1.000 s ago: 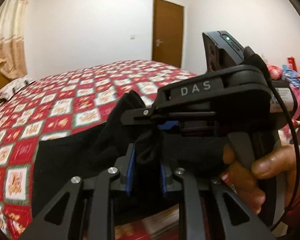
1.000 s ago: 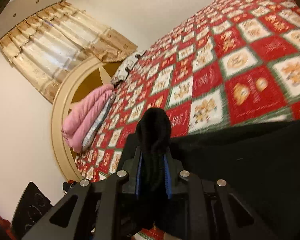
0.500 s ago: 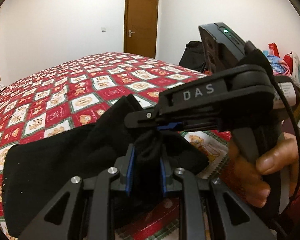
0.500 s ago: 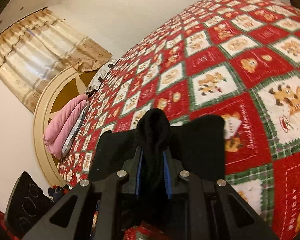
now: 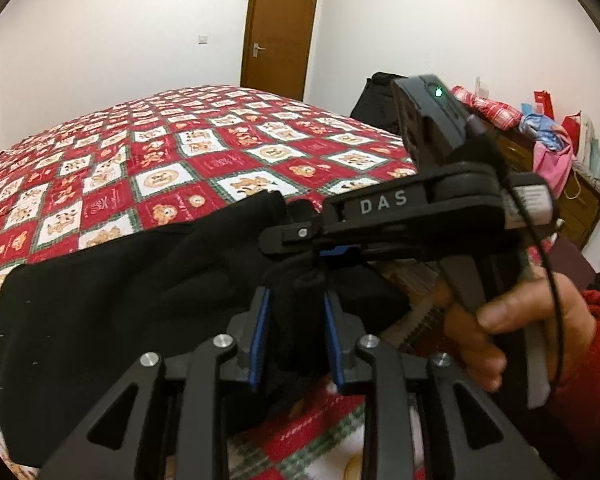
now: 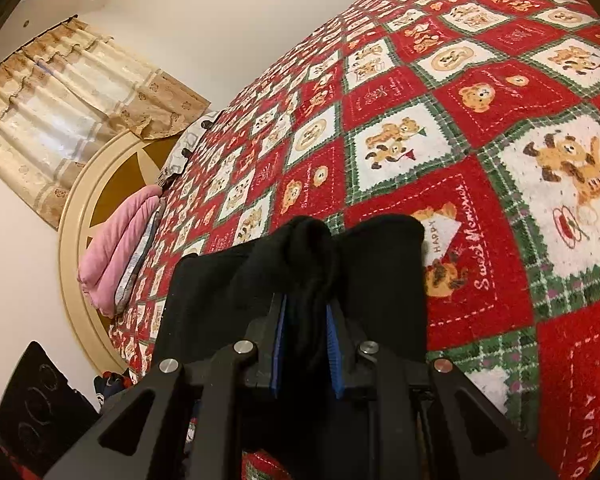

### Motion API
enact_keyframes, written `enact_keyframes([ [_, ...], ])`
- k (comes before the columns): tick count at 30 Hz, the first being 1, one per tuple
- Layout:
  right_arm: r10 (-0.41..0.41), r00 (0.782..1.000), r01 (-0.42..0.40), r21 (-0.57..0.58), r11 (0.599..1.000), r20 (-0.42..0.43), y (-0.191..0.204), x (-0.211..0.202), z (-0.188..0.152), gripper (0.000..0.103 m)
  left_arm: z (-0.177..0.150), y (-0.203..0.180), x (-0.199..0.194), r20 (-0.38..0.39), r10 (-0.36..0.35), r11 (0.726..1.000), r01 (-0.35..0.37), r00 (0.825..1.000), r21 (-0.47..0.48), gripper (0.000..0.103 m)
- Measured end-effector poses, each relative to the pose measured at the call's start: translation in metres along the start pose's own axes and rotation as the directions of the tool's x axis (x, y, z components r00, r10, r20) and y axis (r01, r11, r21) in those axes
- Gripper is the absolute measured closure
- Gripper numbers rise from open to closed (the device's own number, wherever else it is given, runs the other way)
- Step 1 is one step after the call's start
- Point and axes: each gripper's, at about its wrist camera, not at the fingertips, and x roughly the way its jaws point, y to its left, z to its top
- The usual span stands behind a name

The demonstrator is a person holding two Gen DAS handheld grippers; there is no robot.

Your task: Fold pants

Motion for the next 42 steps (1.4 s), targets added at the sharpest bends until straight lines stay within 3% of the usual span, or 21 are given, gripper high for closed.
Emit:
enact_keyframes([
  [5,-0.058,0.998,0.059,-0.065,0.996,0.029,0.015,-0.006,-0.003,0.083,-0.001,0.016,-0.028,0.029,0.065,0.998,-0.065,0.997,0.016,0.073],
  [9,-0.053,0.998,0.057,-0.085,0.995,0.043,0.018,-0.019,-0.001,0.083,-0.002,0.048,-0.047,0.033,0.124,0.992,-0.123,0.992,-0.030,0.072],
  [13,-0.147,0.989,0.149,-0.087,0.985,0.035,0.002,-0.023,0.000,0.086,-0.004,0.082,-0.055,0.026,0.215,0.974,-0.212,0.976,-0.086,0.066],
  [18,-0.067,0.989,0.077,-0.067,0.995,0.135,0.012,-0.046,-0.012,0.083,-0.009,0.100,-0.061,0.029,0.273,0.957,-0.268,0.962,-0.112,0.066],
  [19,-0.005,0.990,0.009,-0.029,1.000,0.140,0.011,-0.053,-0.017,0.078,-0.010,0.102,-0.063,0.032,0.270,0.957,-0.265,0.962,-0.116,0.066],
  [20,0.028,0.990,-0.028,-0.001,1.000,0.138,0.010,-0.055,-0.019,0.055,-0.012,0.103,-0.063,0.034,0.270,0.957,-0.264,0.962,-0.119,0.066],
  [21,0.053,0.989,-0.058,0.034,0.998,0.138,0.009,-0.058,-0.022,0.025,-0.013,0.104,-0.063,0.034,0.272,0.956,-0.266,0.962,-0.122,0.066],
  [22,0.069,0.985,-0.080,0.065,0.995,0.155,0.007,-0.062,-0.026,0.017,-0.014,0.105,-0.062,0.031,0.271,0.956,-0.265,0.962,-0.129,0.066],
  [23,0.087,0.979,-0.102,0.074,0.992,0.183,0.007,-0.065,-0.031,0.015,-0.015,0.106,-0.062,0.028,0.265,0.956,-0.259,0.964,-0.136,0.066],
  [25,0.074,0.983,-0.085,0.059,0.995,0.168,0.012,-0.061,-0.035,0.015,-0.016,0.108,-0.063,0.022,0.254,0.957,-0.248,0.967,-0.149,0.066],
  [29,-0.020,0.991,0.028,-0.062,0.998,0.136,0.034,-0.042,-0.044,0.016,-0.019,0.111,-0.068,0.027,0.276,0.951,-0.269,0.961,-0.155,0.063],
  [31,-0.137,0.985,0.152,-0.151,0.977,0.106,0.049,-0.027,-0.049,0.030,-0.019,0.114,-0.071,0.030,0.288,0.946,-0.280,0.957,-0.165,0.059],
  [33,-0.240,0.965,0.260,-0.239,0.936,0.111,0.059,-0.021,-0.055,0.045,-0.021,0.118,-0.074,0.029,0.296,0.941,-0.286,0.955,-0.182,0.059],
  [35,-0.315,0.942,0.335,-0.328,0.884,0.113,0.069,-0.014,-0.059,0.050,-0.022,0.122,-0.075,0.028,0.305,0.937,-0.295,0.952,-0.190,0.059],
  [37,-0.341,0.933,0.360,-0.355,0.863,0.117,0.070,-0.013,-0.059,0.057,-0.022,0.125,-0.076,0.026,0.314,0.932,-0.303,0.949,-0.201,0.059],
  [39,-0.348,0.930,0.367,-0.361,0.857,0.120,0.068,-0.017,-0.058,0.072,-0.022,0.128,-0.077,0.025,0.319,0.929,-0.308,0.947,-0.206,0.059],
  [42,-0.352,0.926,0.378,-0.369,0.849,0.139,0.073,-0.028,-0.057,0.083,-0.022,0.130,-0.079,0.024,0.330,0.925,-0.318,0.944,-0.208,0.059],
])
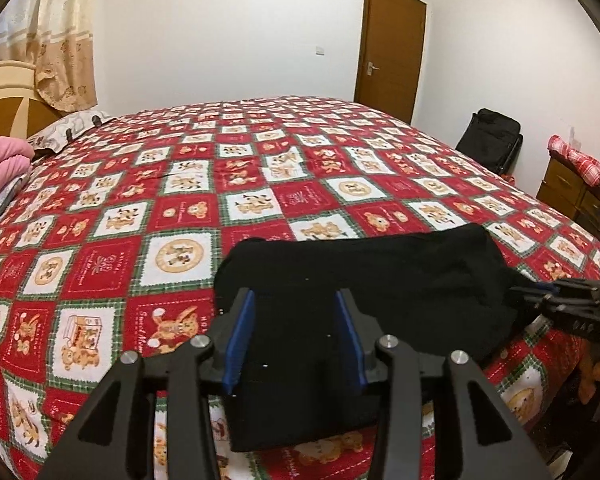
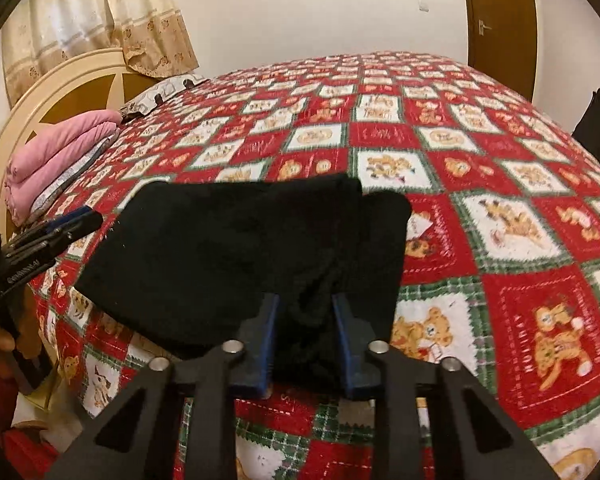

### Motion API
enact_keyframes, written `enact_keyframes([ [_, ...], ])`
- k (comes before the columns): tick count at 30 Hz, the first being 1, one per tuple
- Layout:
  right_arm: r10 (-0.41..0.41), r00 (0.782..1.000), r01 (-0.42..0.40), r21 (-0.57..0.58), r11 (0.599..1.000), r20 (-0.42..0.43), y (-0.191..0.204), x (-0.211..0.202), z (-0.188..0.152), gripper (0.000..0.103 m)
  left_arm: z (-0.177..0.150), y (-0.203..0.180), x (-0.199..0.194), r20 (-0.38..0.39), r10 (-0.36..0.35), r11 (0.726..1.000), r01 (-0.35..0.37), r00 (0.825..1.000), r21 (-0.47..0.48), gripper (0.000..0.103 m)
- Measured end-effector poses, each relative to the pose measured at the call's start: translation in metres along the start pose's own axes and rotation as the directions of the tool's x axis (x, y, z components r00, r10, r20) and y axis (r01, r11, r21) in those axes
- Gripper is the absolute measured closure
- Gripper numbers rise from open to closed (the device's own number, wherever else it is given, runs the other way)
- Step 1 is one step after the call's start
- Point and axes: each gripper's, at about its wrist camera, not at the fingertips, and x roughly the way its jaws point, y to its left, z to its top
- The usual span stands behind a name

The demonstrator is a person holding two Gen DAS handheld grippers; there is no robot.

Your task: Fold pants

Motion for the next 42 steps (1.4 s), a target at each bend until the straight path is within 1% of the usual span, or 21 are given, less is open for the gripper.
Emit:
enact_keyframes([
  [2,-0.002,1.000,0.002,0.022,1.000,0.025,-0.003,-0.010,0.004,0.087,0.000,0.002,-0.001,0.004,0.002,1.000,-0.002,1.000,-0.002,0.059],
  [3,-0.005,0.999,0.004,0.028,1.000,0.033,-0.004,-0.015,0.004,0.096,0.000,0.002,-0.001,0.006,0.003,1.000,-0.003,1.000,-0.003,0.059],
  [6,-0.036,0.998,0.034,0.035,0.999,0.054,-0.009,-0.027,0.000,0.096,-0.001,0.003,0.000,0.001,0.000,1.000,0.000,1.000,-0.001,0.059],
  [11,-0.053,0.998,0.054,0.061,0.997,-0.019,-0.018,-0.011,-0.020,0.095,-0.007,-0.002,0.010,-0.031,0.008,1.000,-0.008,0.999,0.016,0.059],
  [14,0.024,1.000,-0.024,0.127,0.992,0.001,-0.027,-0.017,-0.015,0.092,-0.010,0.000,0.013,-0.047,0.028,0.999,-0.027,0.998,0.022,0.059],
  [16,0.103,0.994,-0.111,0.225,0.968,0.044,-0.041,-0.028,-0.008,0.087,-0.011,0.005,0.011,-0.045,0.035,0.999,-0.034,0.998,0.012,0.059],
  [18,0.088,0.989,-0.117,0.265,0.957,0.118,-0.049,-0.040,-0.001,0.079,-0.011,0.011,0.010,-0.044,0.052,0.999,-0.052,0.998,0.001,0.059],
  [19,0.068,0.984,-0.111,0.270,0.956,0.165,-0.052,-0.048,0.003,0.062,-0.010,0.013,0.010,-0.044,0.060,0.998,-0.060,0.997,-0.004,0.059],
  [20,0.056,0.978,-0.111,0.274,0.955,0.202,-0.053,-0.053,0.008,0.034,-0.010,0.014,0.010,-0.043,0.064,0.998,-0.065,0.997,-0.005,0.059],
  [21,0.056,0.971,-0.122,0.282,0.952,0.234,-0.055,-0.054,0.013,0.021,-0.010,0.013,0.010,-0.042,0.063,0.998,-0.063,0.997,-0.004,0.059],
  [23,0.096,0.958,-0.175,0.283,0.943,0.272,-0.057,-0.048,0.025,0.021,-0.012,0.009,0.012,-0.043,0.060,0.998,-0.060,0.997,0.008,0.058],
  [25,0.098,0.961,-0.168,0.263,0.950,0.260,-0.055,-0.032,0.039,0.021,-0.016,0.004,0.016,-0.054,0.056,0.998,-0.055,0.997,0.021,0.058],
  [26,0.051,0.972,-0.107,0.241,0.964,0.228,-0.051,-0.019,0.047,0.026,-0.017,0.003,0.018,-0.061,0.053,0.998,-0.051,0.997,0.022,0.058],
  [27,0.027,0.979,-0.073,0.222,0.972,0.204,-0.049,-0.008,0.052,0.047,-0.019,0.002,0.020,-0.069,0.049,0.999,-0.047,0.996,0.024,0.058],
  [29,0.022,0.993,-0.043,0.181,0.982,0.119,-0.044,0.024,0.060,0.065,-0.022,0.000,0.023,-0.076,0.054,0.998,-0.051,0.996,0.034,0.058],
  [31,-0.032,0.999,0.028,0.159,0.987,0.025,-0.040,0.054,0.061,0.065,-0.023,0.000,0.024,-0.080,0.056,0.998,-0.052,0.995,0.045,0.058],
  [34,-0.043,0.999,0.039,0.164,0.986,0.019,-0.040,0.064,0.059,0.071,-0.026,0.000,0.026,-0.081,0.061,0.997,-0.057,0.995,0.052,0.051],
  [36,-0.069,0.998,0.066,0.174,0.983,0.011,-0.042,0.062,0.060,0.088,-0.028,0.002,0.029,-0.093,0.064,0.997,-0.060,0.994,0.045,0.047],
  [37,-0.092,0.996,0.088,0.187,0.978,0.014,-0.043,0.058,0.061,0.090,-0.029,0.003,0.031,-0.101,0.061,0.998,-0.057,0.993,0.040,0.045],
  [40,-0.248,0.969,0.242,0.156,0.958,0.018,-0.036,0.054,0.059,0.095,-0.031,0.003,0.031,-0.102,0.053,0.998,-0.051,0.993,0.027,0.041],
  [42,-0.305,0.952,0.302,0.159,0.940,-0.008,-0.032,0.059,0.051,0.096,-0.032,0.002,0.032,-0.106,0.055,0.998,-0.052,0.993,0.030,0.037],
])
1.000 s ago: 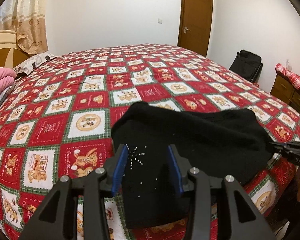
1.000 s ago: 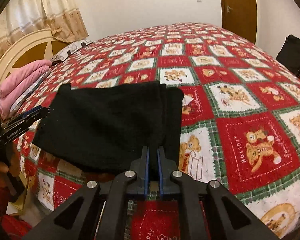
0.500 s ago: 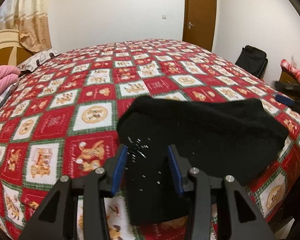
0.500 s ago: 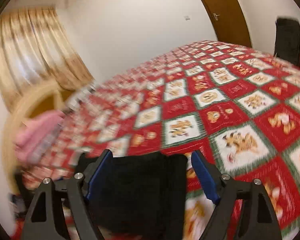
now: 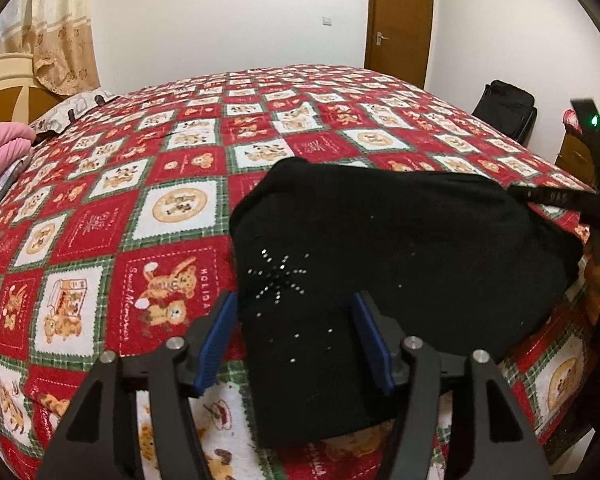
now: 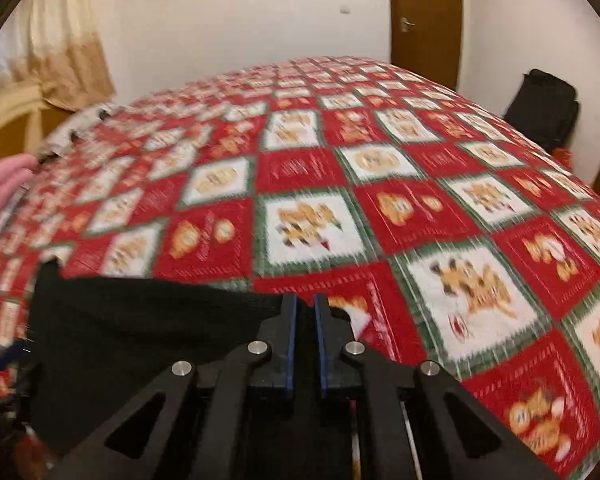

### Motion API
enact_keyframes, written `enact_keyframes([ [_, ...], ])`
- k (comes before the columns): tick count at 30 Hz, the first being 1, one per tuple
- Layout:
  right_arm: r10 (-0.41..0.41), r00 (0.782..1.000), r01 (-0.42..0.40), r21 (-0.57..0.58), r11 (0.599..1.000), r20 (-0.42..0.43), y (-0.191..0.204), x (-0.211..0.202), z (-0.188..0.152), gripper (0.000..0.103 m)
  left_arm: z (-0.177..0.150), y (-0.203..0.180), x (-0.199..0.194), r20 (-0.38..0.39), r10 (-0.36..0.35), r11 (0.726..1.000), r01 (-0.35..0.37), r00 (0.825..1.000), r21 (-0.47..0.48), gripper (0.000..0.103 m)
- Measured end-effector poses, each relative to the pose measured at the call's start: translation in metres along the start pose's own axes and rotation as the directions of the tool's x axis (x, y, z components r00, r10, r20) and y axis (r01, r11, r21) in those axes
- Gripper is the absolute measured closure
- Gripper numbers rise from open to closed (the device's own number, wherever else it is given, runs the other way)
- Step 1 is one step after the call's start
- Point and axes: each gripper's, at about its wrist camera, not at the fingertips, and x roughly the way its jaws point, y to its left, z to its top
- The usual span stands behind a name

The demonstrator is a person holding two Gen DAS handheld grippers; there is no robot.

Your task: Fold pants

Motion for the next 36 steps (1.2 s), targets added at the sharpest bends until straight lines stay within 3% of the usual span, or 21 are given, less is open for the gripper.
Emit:
enact_keyframes([
  [2,-0.048,0.999,0.048,0.022,0.999,0.003,-0.002,0.004,-0.004,0.096,-0.002,0.000,0.001,-0.005,0.002,1.000,-0.002,1.000,0.007,0.034],
  [6,-0.018,0.999,0.020,0.076,0.997,-0.027,-0.010,0.013,0.007,0.091,-0.003,0.002,-0.002,-0.008,-0.003,1.000,0.003,1.000,0.011,0.033],
  [8,0.053,0.999,-0.052,0.090,0.995,-0.013,-0.018,0.009,0.008,0.084,-0.003,0.006,-0.010,0.003,0.005,1.000,-0.005,1.000,0.021,0.033],
  [9,0.104,0.995,-0.103,0.119,0.988,0.005,-0.024,0.004,0.007,0.076,-0.004,0.009,-0.015,0.012,0.017,0.999,-0.018,1.000,0.029,0.033],
  [10,0.150,0.988,-0.154,0.184,0.971,0.035,-0.034,-0.008,0.004,0.074,-0.004,0.013,-0.018,0.017,0.027,0.999,-0.027,1.000,0.035,0.033],
  [12,0.141,0.984,-0.164,0.229,0.959,0.112,-0.042,-0.033,-0.002,0.074,-0.005,0.021,-0.023,0.021,0.047,0.998,-0.048,0.999,0.034,0.033],
  [13,0.173,0.970,-0.203,0.180,0.963,0.170,-0.040,-0.053,-0.006,0.074,-0.005,0.024,-0.026,0.025,0.057,0.998,-0.058,0.998,0.028,0.033],
  [15,0.209,0.958,-0.228,0.080,0.970,0.196,-0.026,-0.075,-0.017,0.074,-0.004,0.029,-0.028,0.035,0.072,0.997,-0.072,0.997,0.009,0.033],
  [18,0.296,0.949,-0.292,-0.053,0.955,0.111,0.002,-0.087,-0.039,0.074,-0.002,0.023,-0.024,0.038,0.065,0.998,-0.066,0.997,0.012,0.033],
  [23,0.229,0.973,-0.227,-0.086,0.970,0.017,0.004,-0.066,-0.074,0.076,-0.014,0.007,-0.009,0.003,0.059,0.996,-0.059,0.998,0.067,0.033],
  [27,0.283,0.958,-0.284,0.006,0.959,0.035,-0.012,-0.074,-0.069,0.076,-0.014,0.009,-0.017,0.003,0.058,0.996,-0.058,0.998,0.065,0.033],
  [33,0.242,0.962,-0.247,0.028,0.968,0.125,-0.017,-0.094,-0.048,0.074,0.009,0.017,-0.035,0.047,0.060,0.997,-0.062,0.997,0.038,0.033],
  [36,0.262,0.952,-0.276,0.072,0.959,0.159,-0.010,-0.094,-0.031,0.072,0.027,0.014,-0.036,0.073,0.082,0.996,-0.084,0.994,0.024,0.023],
])
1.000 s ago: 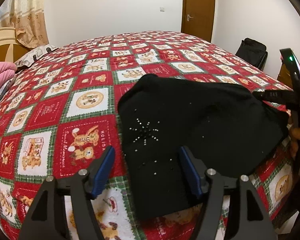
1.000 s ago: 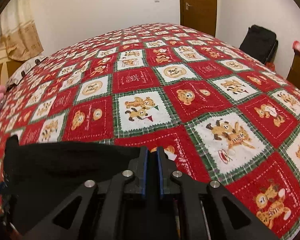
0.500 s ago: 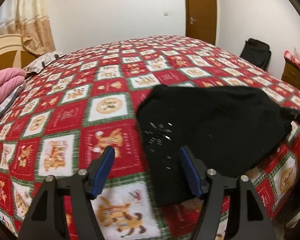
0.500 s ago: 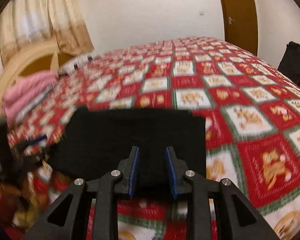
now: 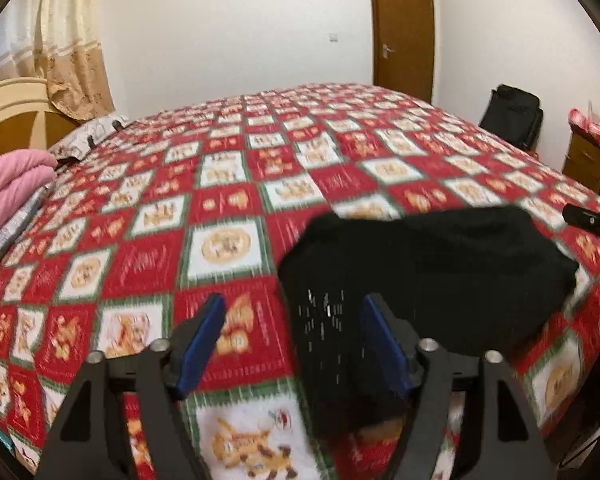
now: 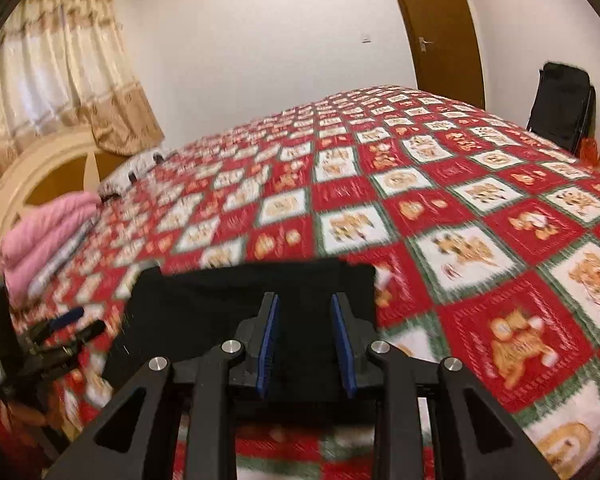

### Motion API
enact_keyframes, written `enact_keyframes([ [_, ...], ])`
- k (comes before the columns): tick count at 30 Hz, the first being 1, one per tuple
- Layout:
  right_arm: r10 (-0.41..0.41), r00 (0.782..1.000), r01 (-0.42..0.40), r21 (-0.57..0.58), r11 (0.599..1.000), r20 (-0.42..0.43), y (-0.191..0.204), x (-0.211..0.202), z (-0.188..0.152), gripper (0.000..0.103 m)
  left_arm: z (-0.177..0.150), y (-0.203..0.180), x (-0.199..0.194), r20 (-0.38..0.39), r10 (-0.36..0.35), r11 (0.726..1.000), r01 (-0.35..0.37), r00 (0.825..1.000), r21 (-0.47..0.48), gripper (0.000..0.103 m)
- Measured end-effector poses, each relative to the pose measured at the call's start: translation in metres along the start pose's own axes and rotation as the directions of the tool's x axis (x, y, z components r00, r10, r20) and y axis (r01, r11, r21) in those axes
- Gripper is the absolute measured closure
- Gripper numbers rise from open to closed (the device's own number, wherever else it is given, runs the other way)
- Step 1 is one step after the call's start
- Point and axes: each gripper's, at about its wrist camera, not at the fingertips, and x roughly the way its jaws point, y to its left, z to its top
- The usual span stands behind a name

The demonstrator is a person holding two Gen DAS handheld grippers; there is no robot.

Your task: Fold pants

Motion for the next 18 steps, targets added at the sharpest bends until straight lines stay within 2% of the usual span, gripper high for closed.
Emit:
enact_keyframes([
  [1,0.021,1.000,-0.020,0.036,0.999,-0.004,0.002,0.004,0.006,0.068,0.006,-0.003,0.001,0.003,0.019,1.000,-0.019,1.000,-0.003,0.021],
  [3,0.068,0.998,-0.066,0.097,0.993,-0.018,0.012,0.014,0.014,0.044,0.016,-0.012,0.004,0.010,0.034,0.999,-0.034,0.999,0.001,0.021],
  [6,0.110,0.994,-0.109,0.081,0.991,-0.011,0.037,0.023,0.016,0.043,0.019,-0.025,0.005,0.013,0.046,0.999,-0.046,0.999,0.019,0.020],
  [9,0.106,0.994,-0.106,0.028,0.994,-0.016,0.063,0.030,0.013,0.043,0.016,-0.035,0.011,-0.017,0.079,0.997,-0.079,0.997,0.025,0.017],
  [13,-0.009,1.000,0.008,-0.048,0.999,-0.013,0.066,0.041,0.010,0.043,0.009,-0.032,0.021,-0.072,0.096,0.995,-0.097,0.993,0.000,0.017],
  [16,-0.130,0.991,0.130,-0.035,0.991,0.004,0.038,0.049,0.012,0.043,0.007,-0.020,0.030,-0.106,0.084,0.994,-0.091,0.991,-0.057,0.015],
  [18,-0.179,0.984,0.179,-0.003,0.984,-0.014,0.018,0.058,0.012,0.043,0.005,-0.016,0.042,-0.140,0.053,0.993,-0.067,0.989,-0.096,0.014],
])
